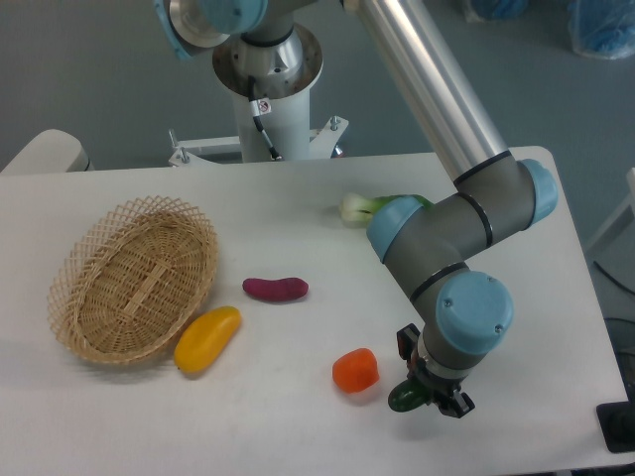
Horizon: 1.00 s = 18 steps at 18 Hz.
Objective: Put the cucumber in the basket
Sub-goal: 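Lower the gripper onto the green cucumber and close to grasp it, then lift the cucumber and carry it over the wicker basket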
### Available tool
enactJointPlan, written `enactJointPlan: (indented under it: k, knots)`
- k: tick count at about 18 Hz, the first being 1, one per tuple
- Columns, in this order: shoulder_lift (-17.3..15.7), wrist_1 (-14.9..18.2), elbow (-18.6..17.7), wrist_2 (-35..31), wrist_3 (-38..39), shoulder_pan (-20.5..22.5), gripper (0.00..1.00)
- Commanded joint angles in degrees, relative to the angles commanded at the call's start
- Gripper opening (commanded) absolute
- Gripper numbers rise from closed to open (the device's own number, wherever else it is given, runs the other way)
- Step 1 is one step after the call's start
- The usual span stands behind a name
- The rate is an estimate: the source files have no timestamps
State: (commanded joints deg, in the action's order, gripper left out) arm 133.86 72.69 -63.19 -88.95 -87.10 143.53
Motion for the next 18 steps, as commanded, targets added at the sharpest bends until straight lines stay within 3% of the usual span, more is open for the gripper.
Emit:
enactJointPlan:
  k: [8,15,18]
  knots:
    - [-2.37,0.70,-2.45,-0.18,2.54,-2.11,0.19]
    - [-13.96,0.53,-16.06,4.56,7.20,-5.01,0.17]
    - [-19.06,0.35,-21.43,6.33,7.38,-8.51,0.17]
